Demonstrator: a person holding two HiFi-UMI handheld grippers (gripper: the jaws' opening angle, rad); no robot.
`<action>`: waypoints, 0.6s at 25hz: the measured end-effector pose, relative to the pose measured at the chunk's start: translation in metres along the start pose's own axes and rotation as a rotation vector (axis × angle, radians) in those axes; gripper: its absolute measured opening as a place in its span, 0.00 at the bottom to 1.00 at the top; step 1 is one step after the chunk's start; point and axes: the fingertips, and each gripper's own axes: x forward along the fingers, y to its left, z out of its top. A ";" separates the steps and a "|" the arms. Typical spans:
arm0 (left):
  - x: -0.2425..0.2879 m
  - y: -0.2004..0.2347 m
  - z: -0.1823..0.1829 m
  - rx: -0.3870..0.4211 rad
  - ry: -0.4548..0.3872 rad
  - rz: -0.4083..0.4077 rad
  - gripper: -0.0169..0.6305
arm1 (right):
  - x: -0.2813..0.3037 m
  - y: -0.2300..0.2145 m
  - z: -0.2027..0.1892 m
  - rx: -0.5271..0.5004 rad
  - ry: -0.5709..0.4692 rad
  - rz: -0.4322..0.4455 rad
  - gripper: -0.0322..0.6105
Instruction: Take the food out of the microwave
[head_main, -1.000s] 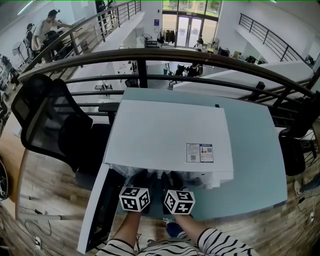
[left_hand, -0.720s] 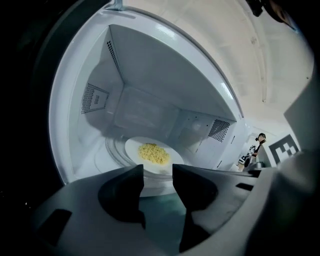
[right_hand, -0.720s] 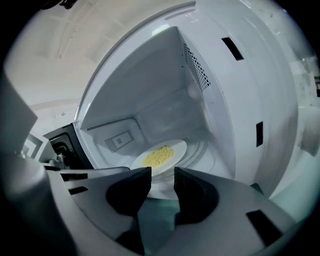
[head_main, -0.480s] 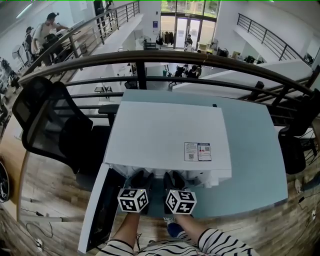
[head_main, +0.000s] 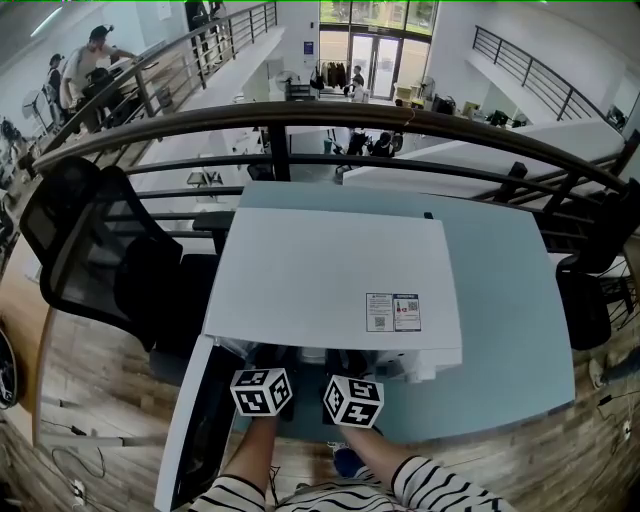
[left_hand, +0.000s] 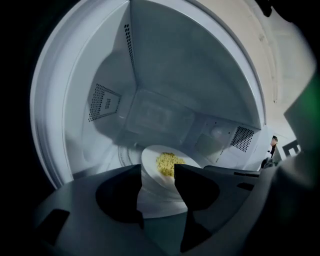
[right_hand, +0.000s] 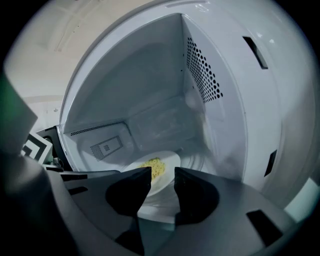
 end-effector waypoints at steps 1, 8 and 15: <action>0.001 0.001 -0.001 -0.004 0.000 0.004 0.32 | 0.001 -0.002 -0.001 0.003 0.004 -0.011 0.27; 0.008 -0.004 0.001 -0.011 -0.003 -0.026 0.32 | 0.009 -0.004 -0.003 0.031 0.023 0.005 0.27; 0.003 -0.007 -0.001 -0.055 -0.009 -0.044 0.32 | 0.003 -0.004 -0.005 0.088 0.031 0.032 0.27</action>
